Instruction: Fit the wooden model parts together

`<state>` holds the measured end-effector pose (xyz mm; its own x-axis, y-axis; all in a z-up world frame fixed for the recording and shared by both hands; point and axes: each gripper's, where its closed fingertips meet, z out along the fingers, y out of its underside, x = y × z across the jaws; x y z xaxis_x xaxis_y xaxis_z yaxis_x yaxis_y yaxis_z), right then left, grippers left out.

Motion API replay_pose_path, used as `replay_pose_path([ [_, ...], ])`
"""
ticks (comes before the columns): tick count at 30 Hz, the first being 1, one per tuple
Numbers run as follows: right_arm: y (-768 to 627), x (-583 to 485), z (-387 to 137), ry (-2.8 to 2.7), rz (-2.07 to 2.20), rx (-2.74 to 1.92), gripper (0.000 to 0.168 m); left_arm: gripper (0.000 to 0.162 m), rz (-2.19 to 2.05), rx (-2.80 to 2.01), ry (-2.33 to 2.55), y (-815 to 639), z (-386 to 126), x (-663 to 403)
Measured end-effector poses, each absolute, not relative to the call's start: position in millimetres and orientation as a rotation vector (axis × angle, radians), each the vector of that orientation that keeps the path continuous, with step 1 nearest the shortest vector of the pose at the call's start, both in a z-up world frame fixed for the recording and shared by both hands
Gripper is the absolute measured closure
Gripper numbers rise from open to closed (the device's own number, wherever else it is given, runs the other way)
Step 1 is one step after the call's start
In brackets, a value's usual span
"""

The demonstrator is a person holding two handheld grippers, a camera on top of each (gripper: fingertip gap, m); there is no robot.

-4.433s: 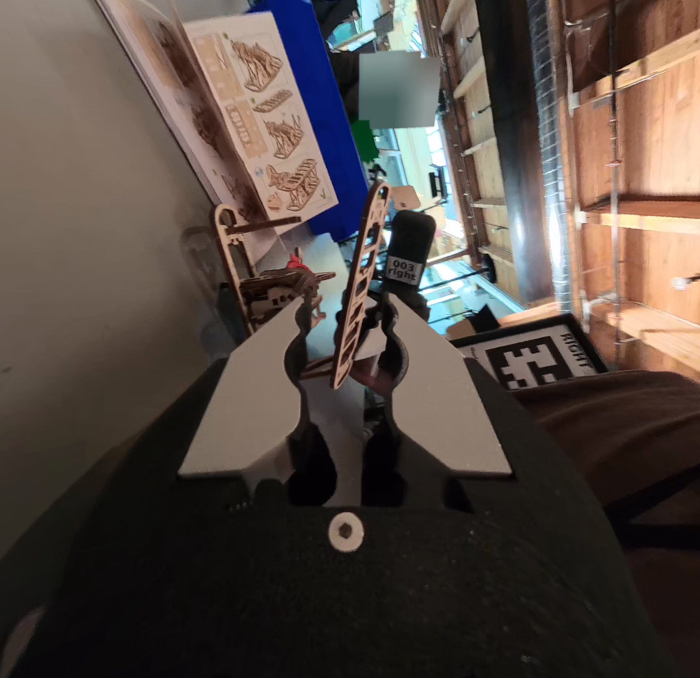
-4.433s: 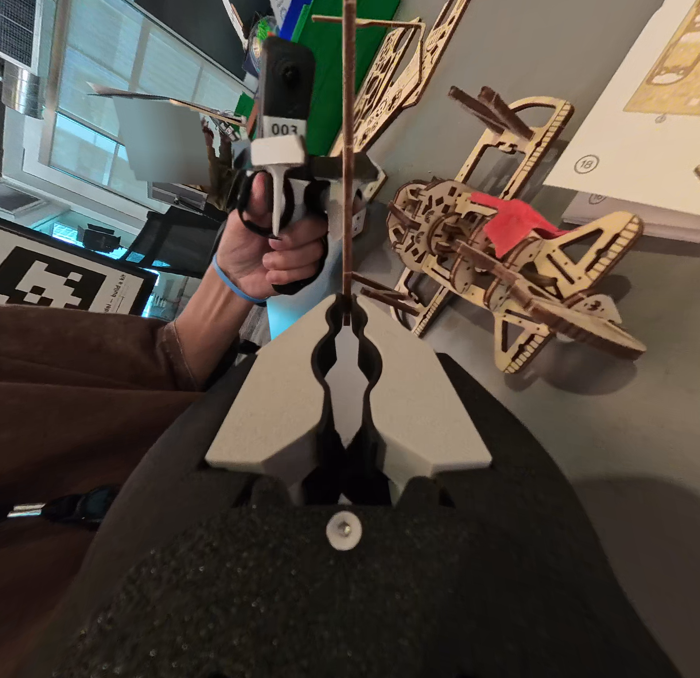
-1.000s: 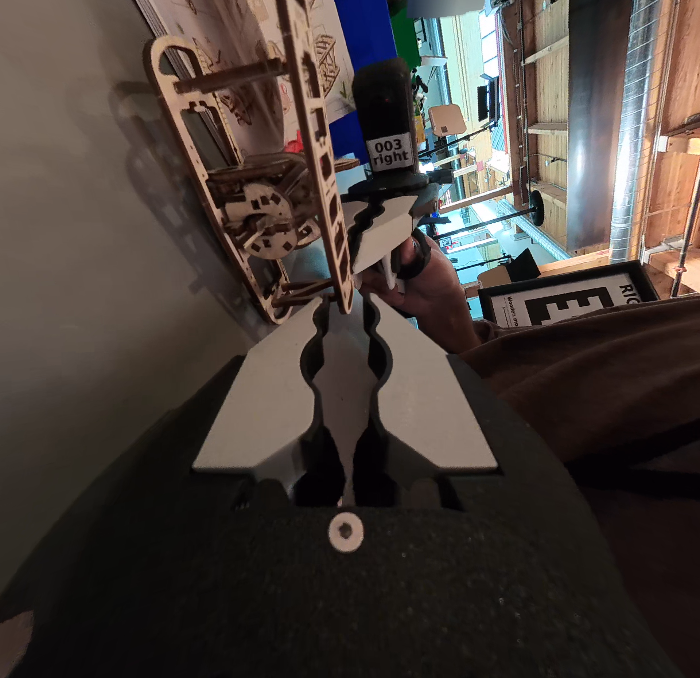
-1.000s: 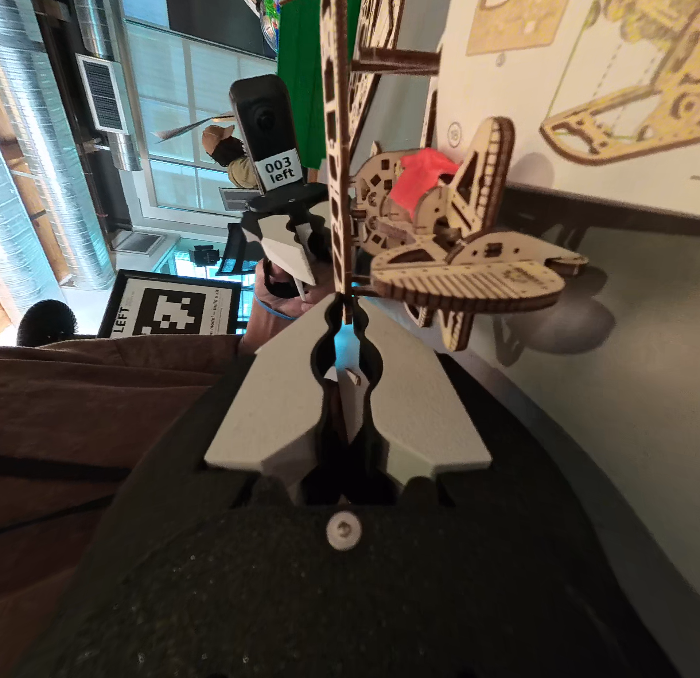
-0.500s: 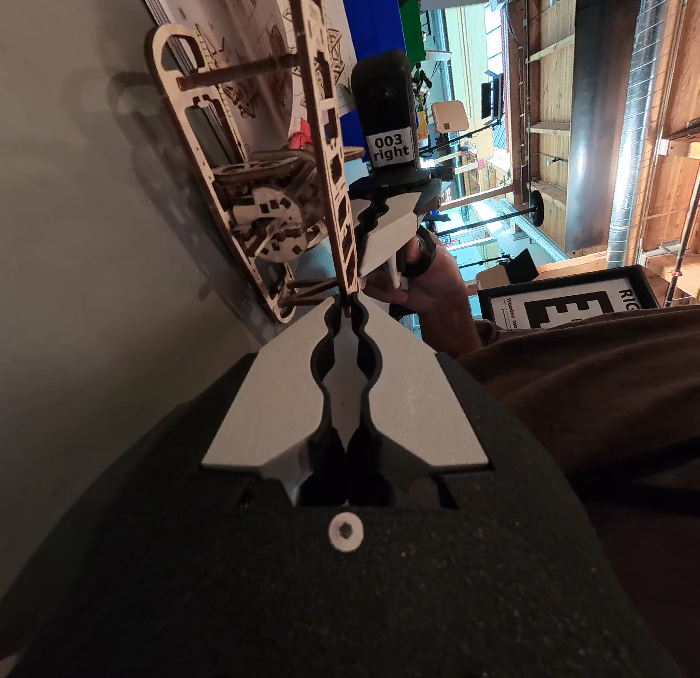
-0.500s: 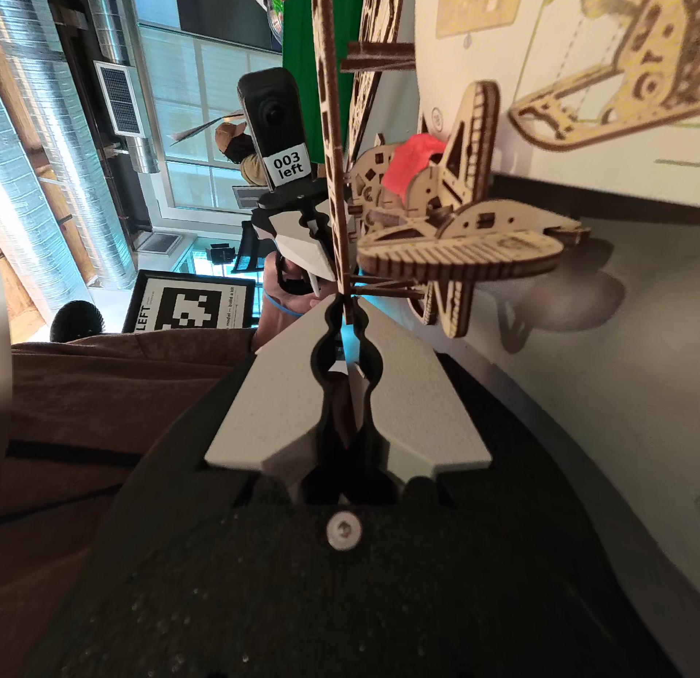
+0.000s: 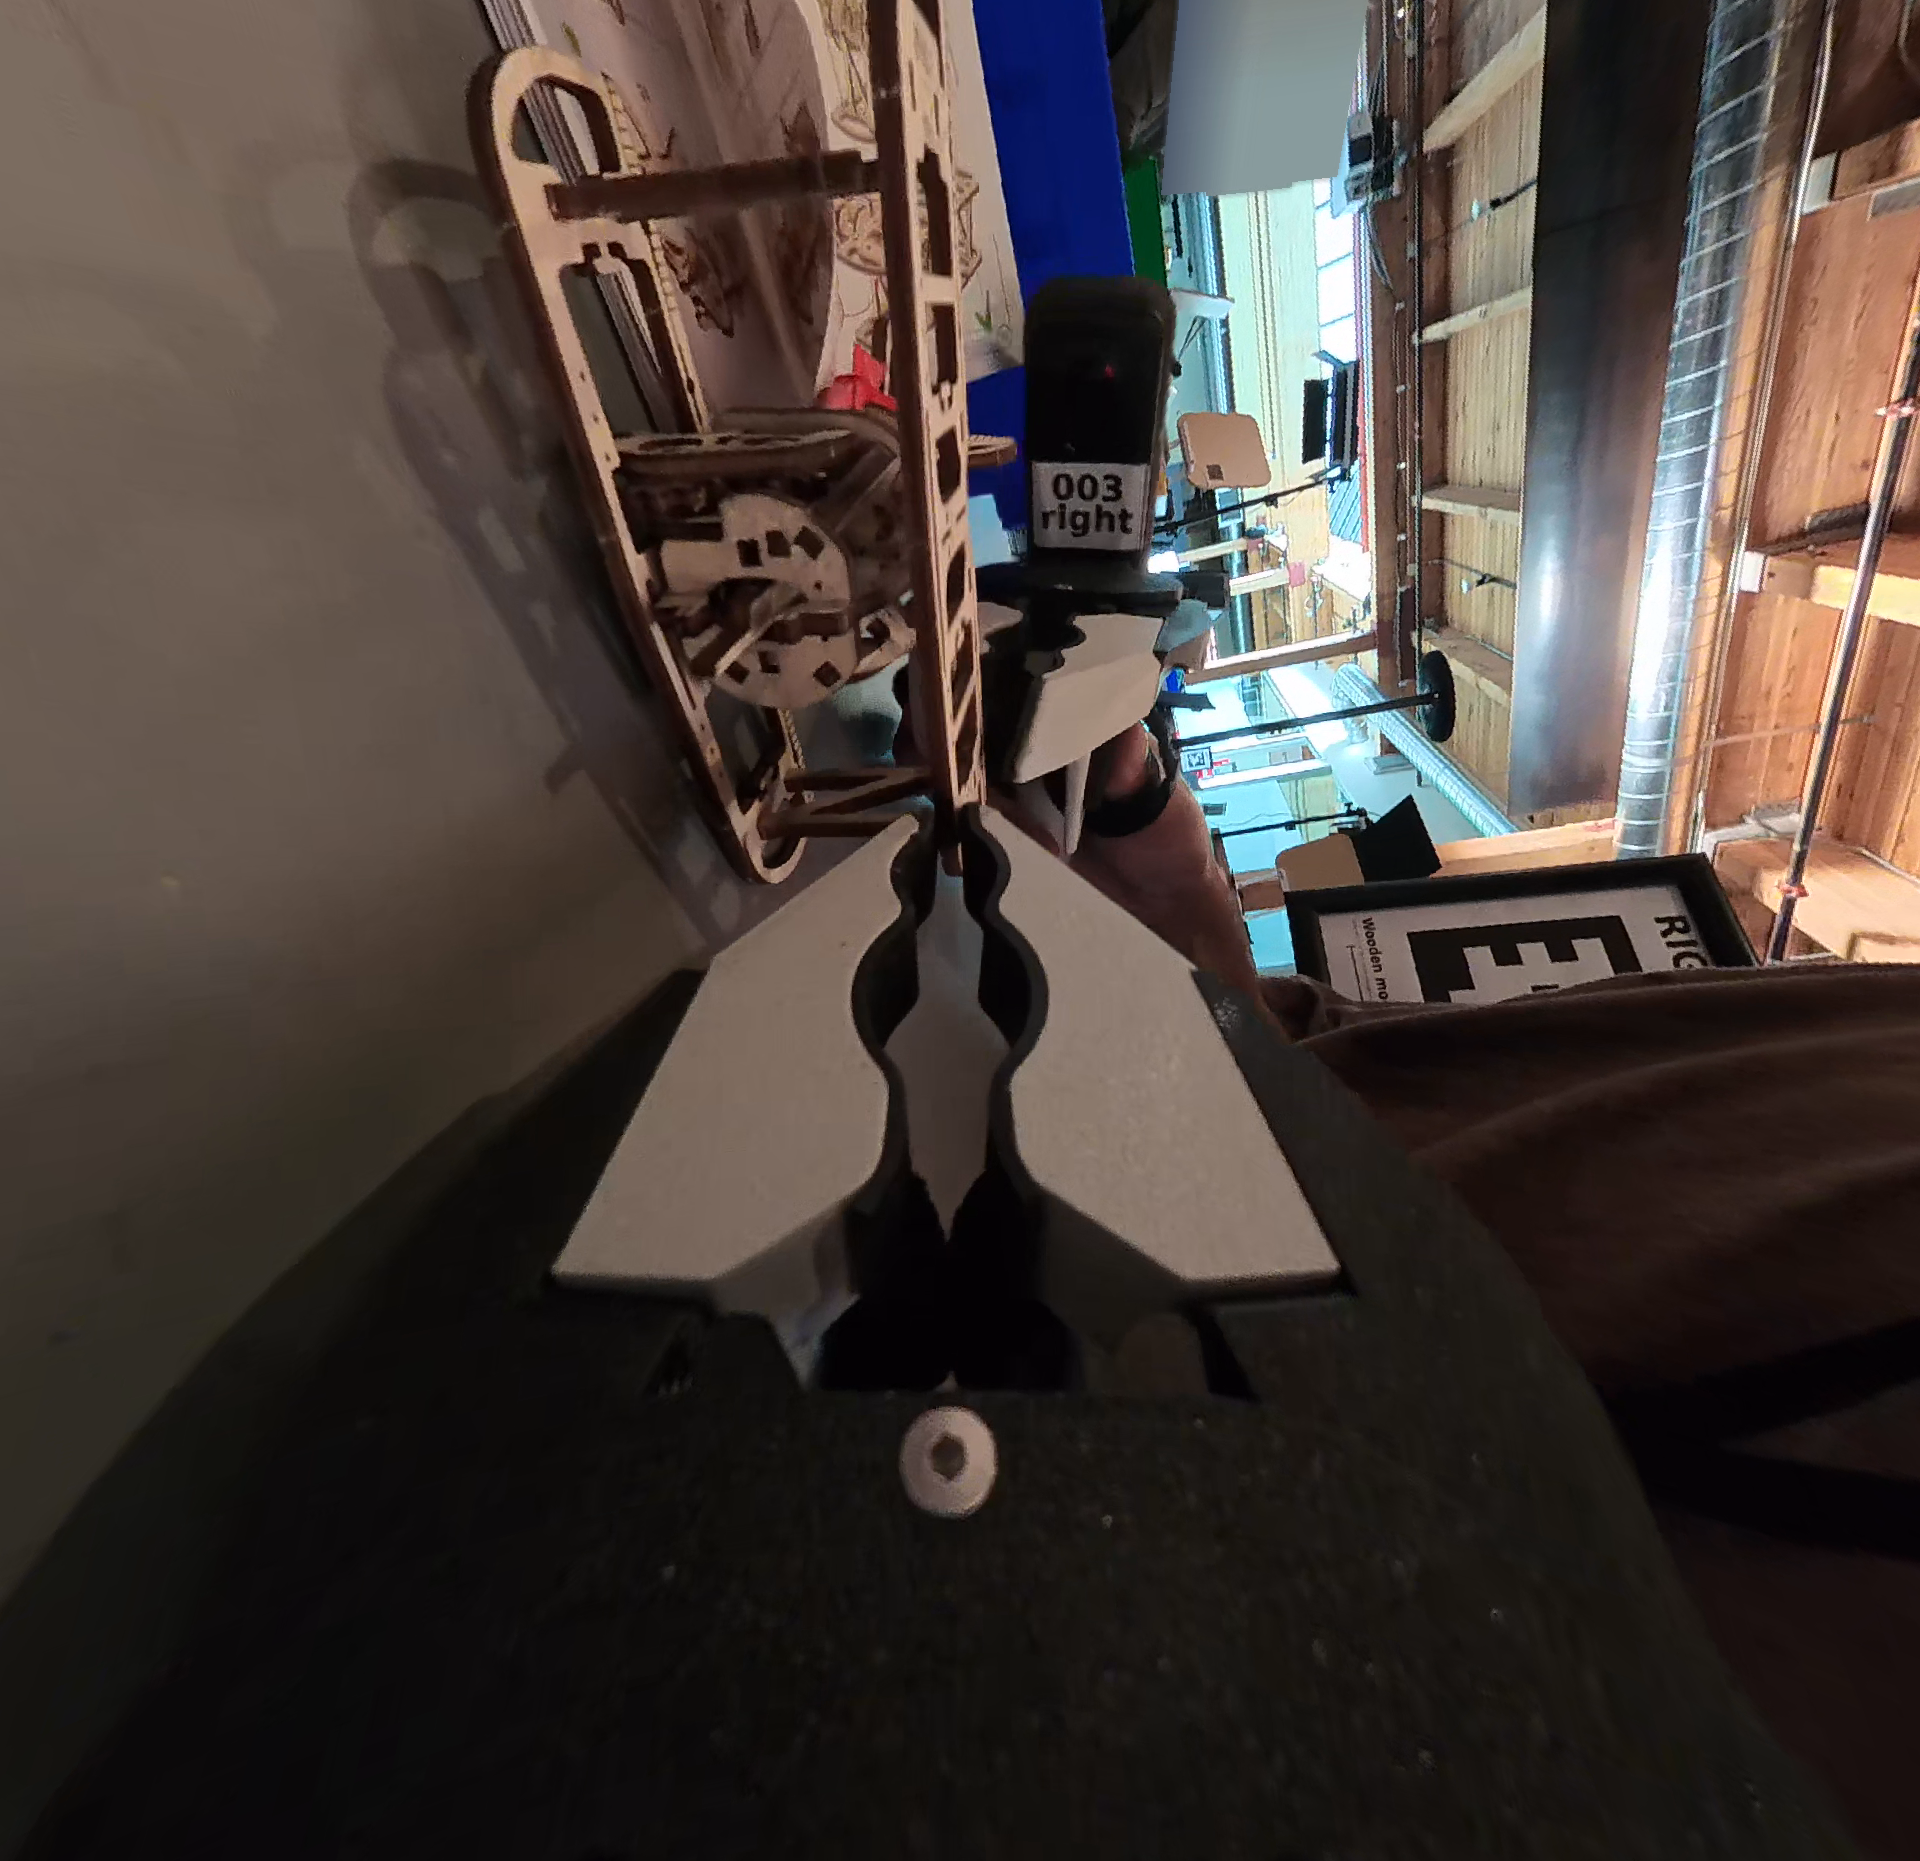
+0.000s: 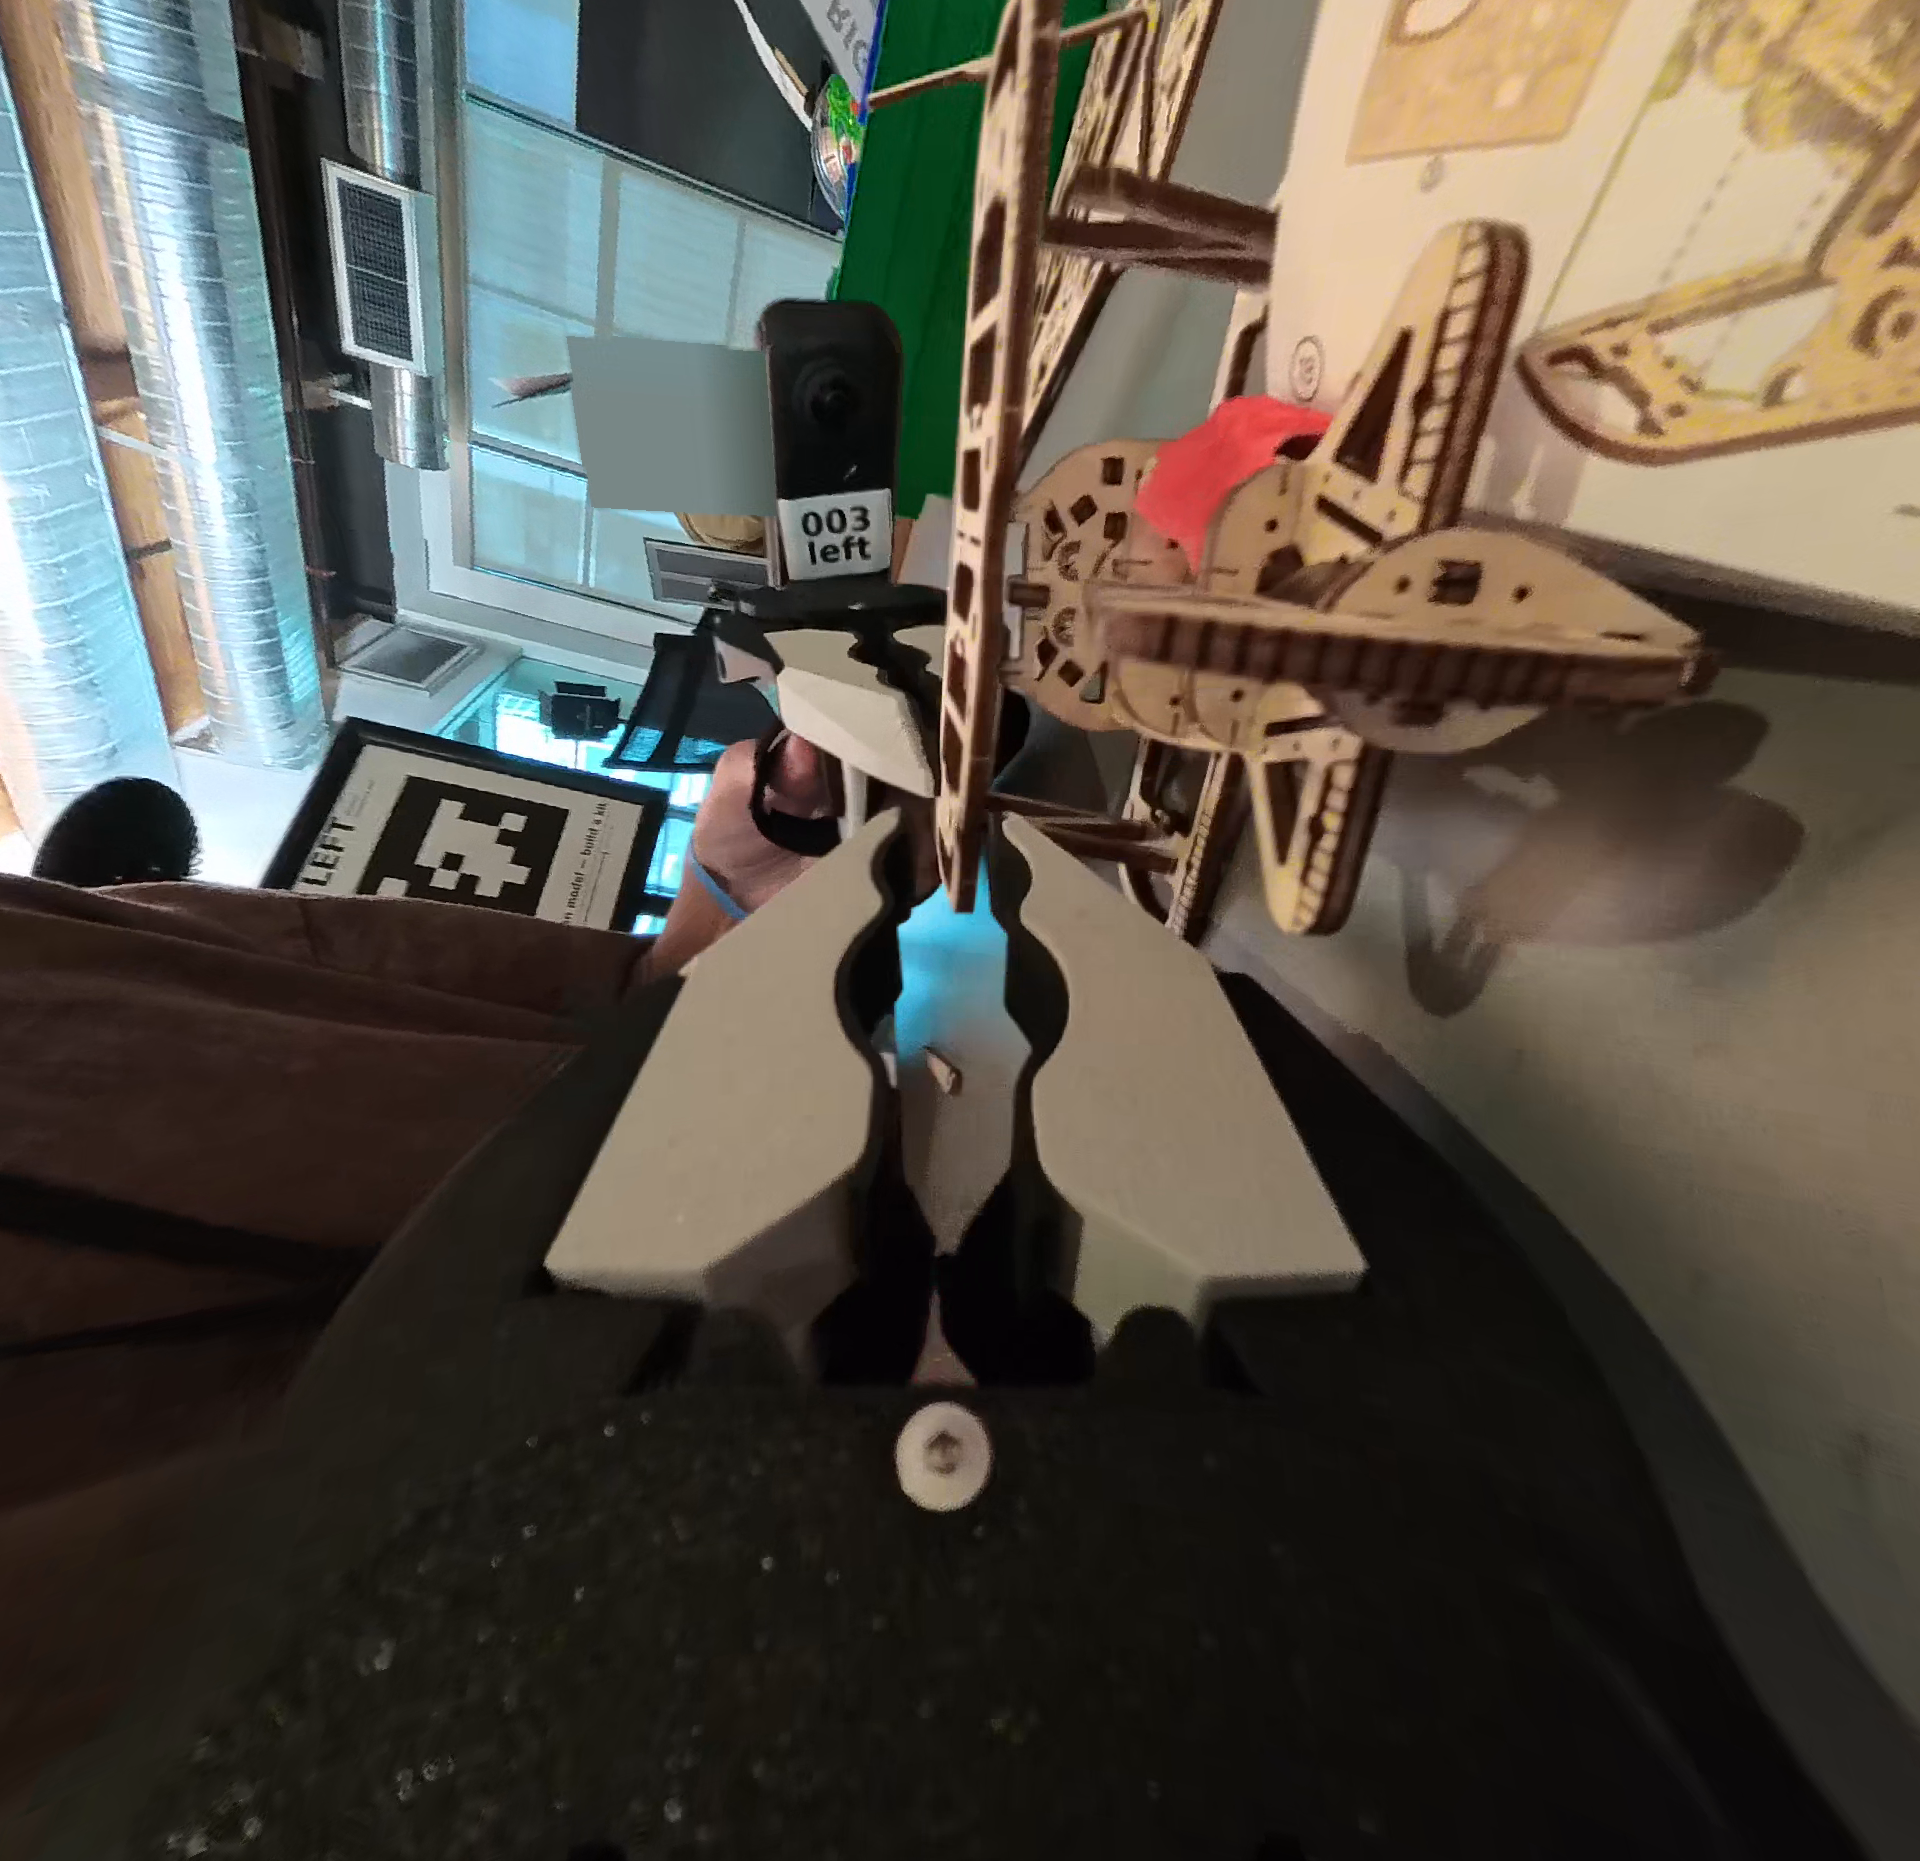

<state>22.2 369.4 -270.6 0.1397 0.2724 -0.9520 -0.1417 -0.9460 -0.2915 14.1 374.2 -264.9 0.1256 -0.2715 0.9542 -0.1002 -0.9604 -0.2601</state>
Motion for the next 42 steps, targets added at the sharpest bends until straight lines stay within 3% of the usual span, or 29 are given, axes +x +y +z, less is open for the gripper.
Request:
replay_pose_path([
  [16,366,28,-274,-0.175,1.709,-2.103,0.162,0.162,-1.973,-2.208,0.179,375,-265,21],
  [32,367,33,-266,-0.031,2.017,-2.081,0.166,0.161,-1.95,-2.199,0.196,374,-261,26],
  [36,370,34,-264,0.009,2.108,-2.067,0.166,0.144,-1.9,-2.208,0.267,374,-262,25],
  [42,375,36,-263,0.035,2.109,-2.056,0.166,0.143,-1.854,-2.221,0.327,375,-261,21],
])
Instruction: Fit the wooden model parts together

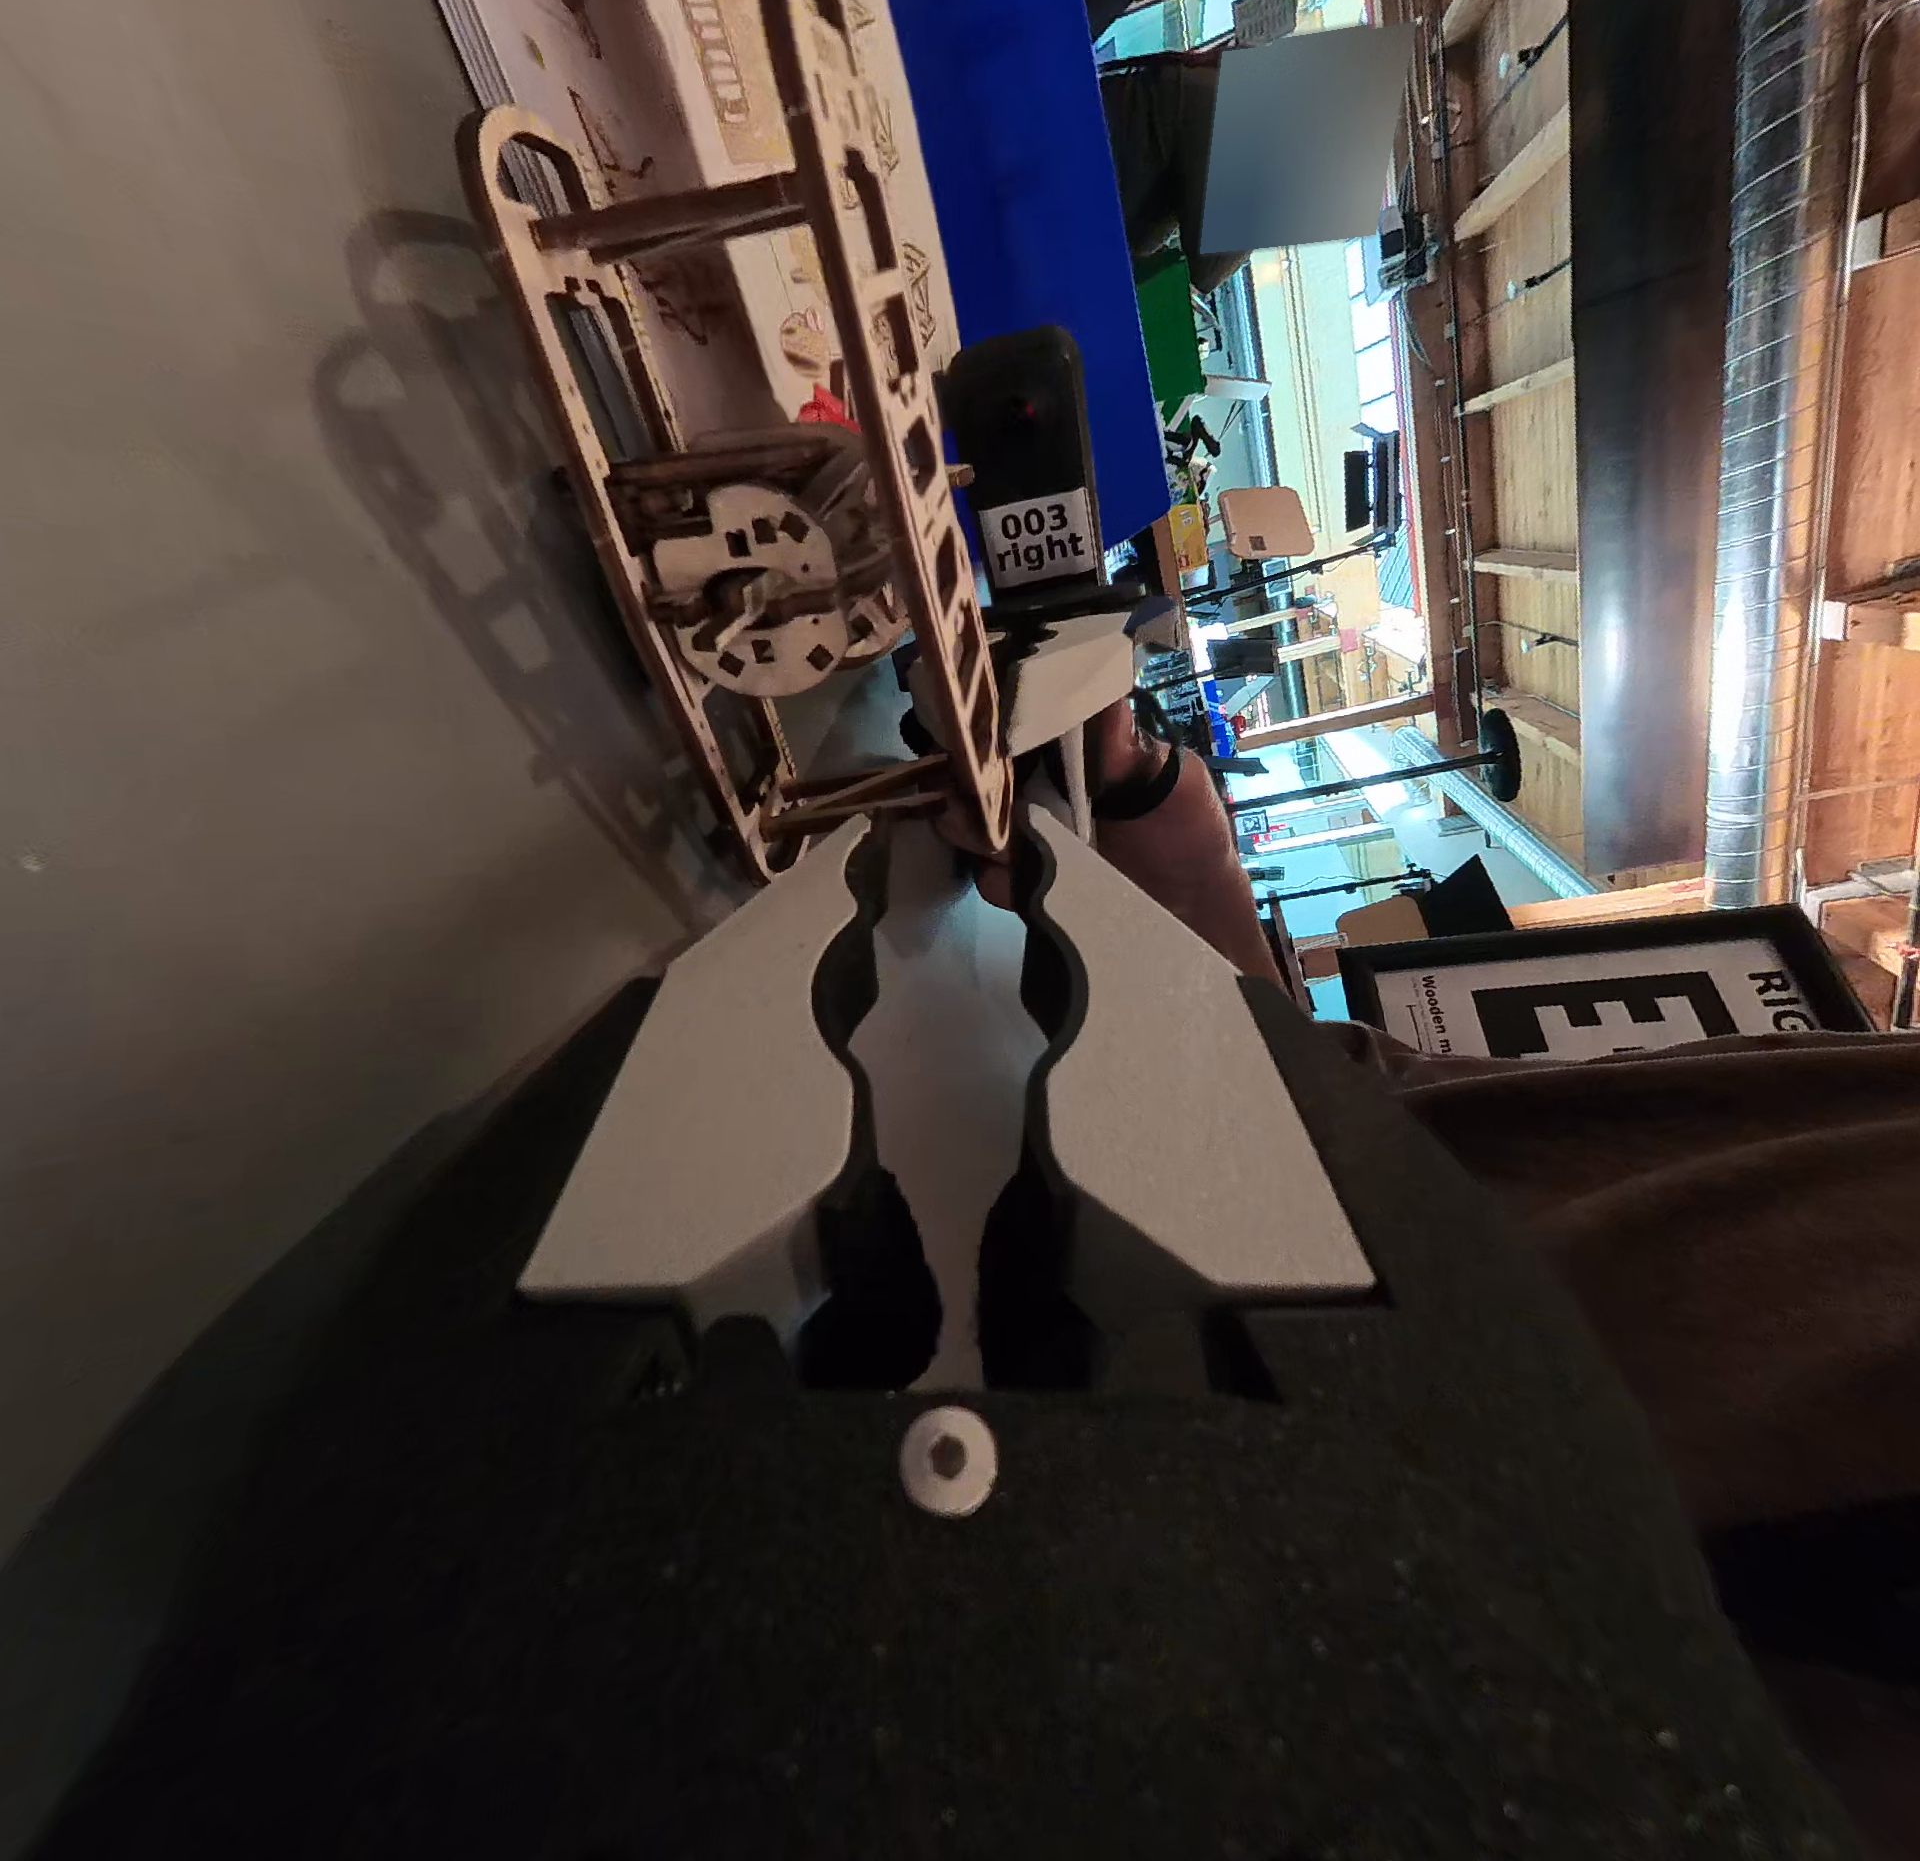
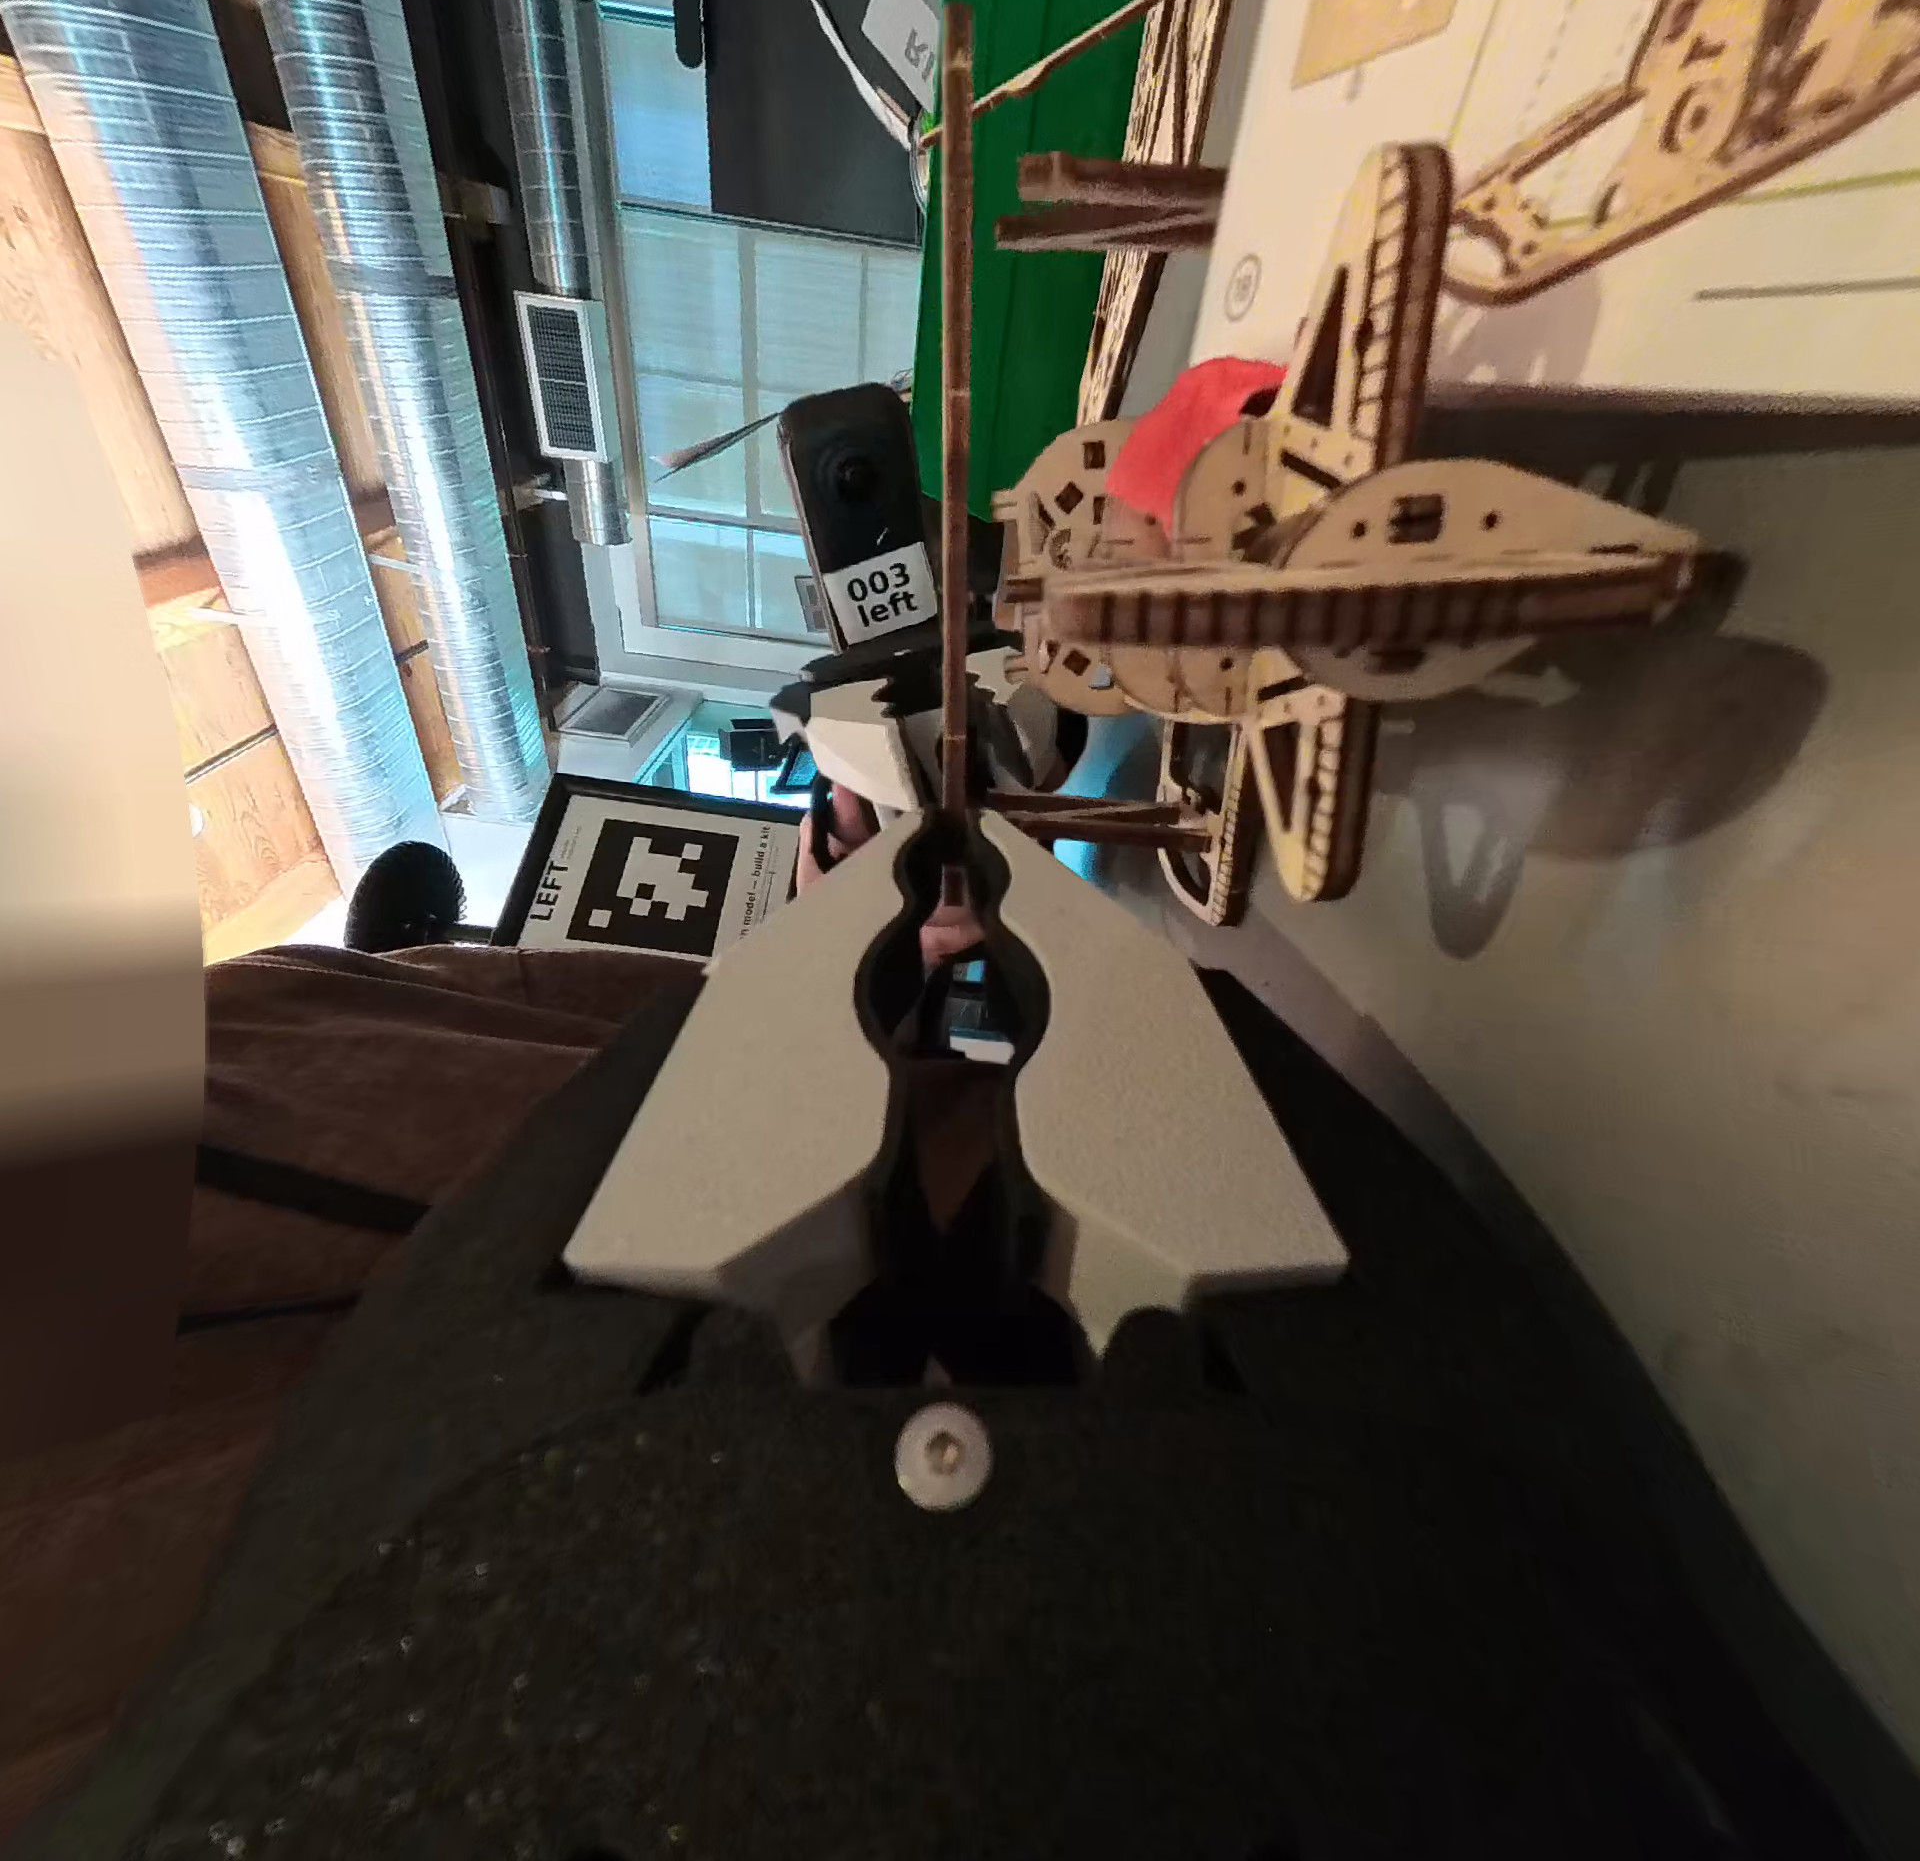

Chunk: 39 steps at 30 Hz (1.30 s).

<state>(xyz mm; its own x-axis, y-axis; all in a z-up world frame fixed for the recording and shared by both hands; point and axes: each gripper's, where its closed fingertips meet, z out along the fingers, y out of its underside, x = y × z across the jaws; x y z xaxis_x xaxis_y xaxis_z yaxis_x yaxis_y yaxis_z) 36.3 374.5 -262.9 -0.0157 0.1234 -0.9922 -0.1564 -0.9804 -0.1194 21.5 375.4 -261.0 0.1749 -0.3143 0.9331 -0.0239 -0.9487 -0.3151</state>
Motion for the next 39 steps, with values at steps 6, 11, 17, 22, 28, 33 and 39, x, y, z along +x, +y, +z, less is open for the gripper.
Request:
replay_pose_path([
  [6,379,41,-263,0.049,2.051,-2.058,0.166,0.149,-1.779,-2.256,0.378,378,-267,18],
  [11,378,42,-264,0.036,2.016,-2.076,0.166,0.162,-1.723,-2.304,0.467,373,-275,19],
  [17,377,39,-265,0.012,1.987,-2.081,0.166,0.162,-1.636,-2.314,0.564,369,-275,17],
  [22,375,38,-265,0.009,1.991,-2.076,0.166,0.162,-1.544,-2.27,0.726,367,-277,18],
  [28,376,37,-266,0.029,2.007,-2.076,0.166,0.141,-1.119,-2.062,1.201,371,-286,12],
  [33,377,37,-266,0.04,2.012,-2.074,0.166,0.147,-0.998,-1.836,1.448,371,-280,19],
  [39,381,41,-265,0.073,2.022,-2.067,0.166,0.149,-0.926,-1.717,1.501,375,-282,32],
])
